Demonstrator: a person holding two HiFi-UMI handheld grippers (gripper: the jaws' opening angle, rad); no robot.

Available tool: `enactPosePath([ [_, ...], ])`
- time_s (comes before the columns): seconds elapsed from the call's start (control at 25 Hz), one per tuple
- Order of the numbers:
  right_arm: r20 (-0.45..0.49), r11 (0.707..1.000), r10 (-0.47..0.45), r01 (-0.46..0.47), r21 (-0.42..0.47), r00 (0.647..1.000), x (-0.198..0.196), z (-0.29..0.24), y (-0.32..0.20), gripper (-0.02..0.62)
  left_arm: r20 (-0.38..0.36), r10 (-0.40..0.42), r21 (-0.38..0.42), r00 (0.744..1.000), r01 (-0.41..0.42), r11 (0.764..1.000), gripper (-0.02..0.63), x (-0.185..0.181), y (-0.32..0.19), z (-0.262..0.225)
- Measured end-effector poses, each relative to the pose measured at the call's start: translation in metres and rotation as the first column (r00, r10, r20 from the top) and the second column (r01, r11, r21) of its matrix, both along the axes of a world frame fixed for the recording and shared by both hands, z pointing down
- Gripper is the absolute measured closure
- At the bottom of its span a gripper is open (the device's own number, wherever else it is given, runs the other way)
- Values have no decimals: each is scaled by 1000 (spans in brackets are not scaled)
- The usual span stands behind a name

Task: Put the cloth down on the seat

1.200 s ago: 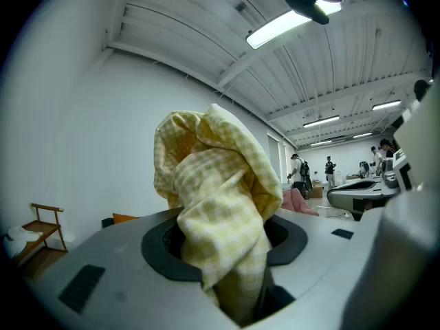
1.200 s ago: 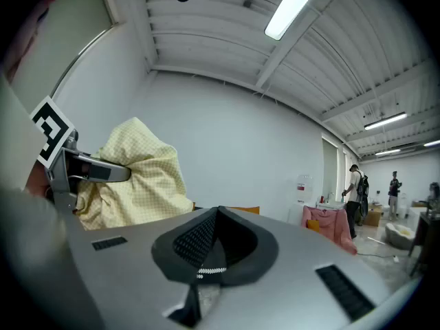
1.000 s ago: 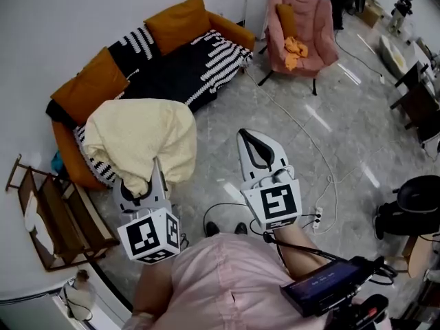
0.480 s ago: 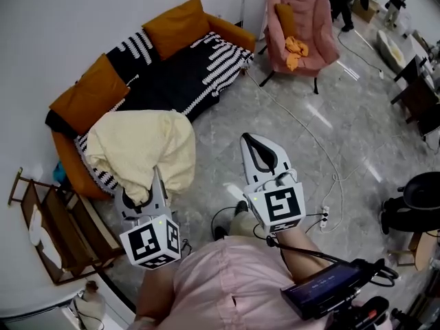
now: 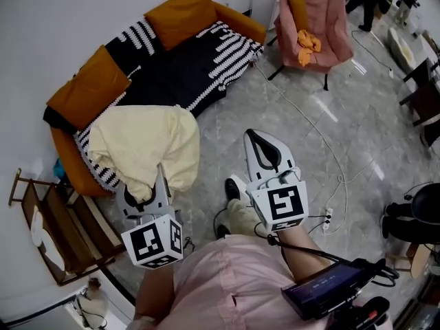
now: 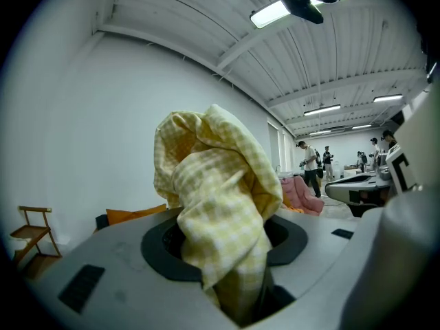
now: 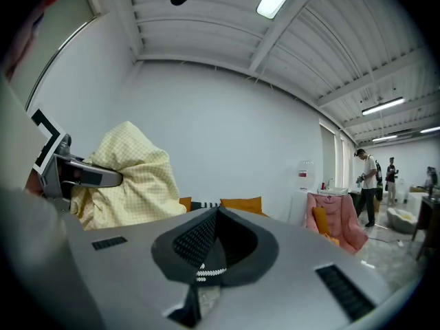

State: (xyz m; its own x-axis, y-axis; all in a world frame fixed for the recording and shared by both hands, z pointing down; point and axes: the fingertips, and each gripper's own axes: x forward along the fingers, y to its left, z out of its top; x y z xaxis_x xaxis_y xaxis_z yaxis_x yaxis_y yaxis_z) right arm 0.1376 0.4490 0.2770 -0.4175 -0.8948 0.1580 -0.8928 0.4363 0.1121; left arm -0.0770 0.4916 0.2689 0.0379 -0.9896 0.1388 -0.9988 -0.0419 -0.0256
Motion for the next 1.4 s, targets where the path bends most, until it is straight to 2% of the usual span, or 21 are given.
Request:
enactPosePath([
  [0.32,17,998,-48,49,-34,999,-1,9,-97,594,19,-47,-26,999,48,999,402,1,-85,1],
  [0.68,41,994,-106,105,26,994,13,-12,-194,595,38,-115,7,993,115,993,402,14,-165,-16],
  [1.2,33,995,-98,98,2,995,23,-4,-245,595,28,-125,1,992,125,992,402,20,-215,-11],
  [1.4,16,996,-92,92,-12,996,9,7,-275,594,13,-125,-16,992,125,992,402,5,-246,4],
])
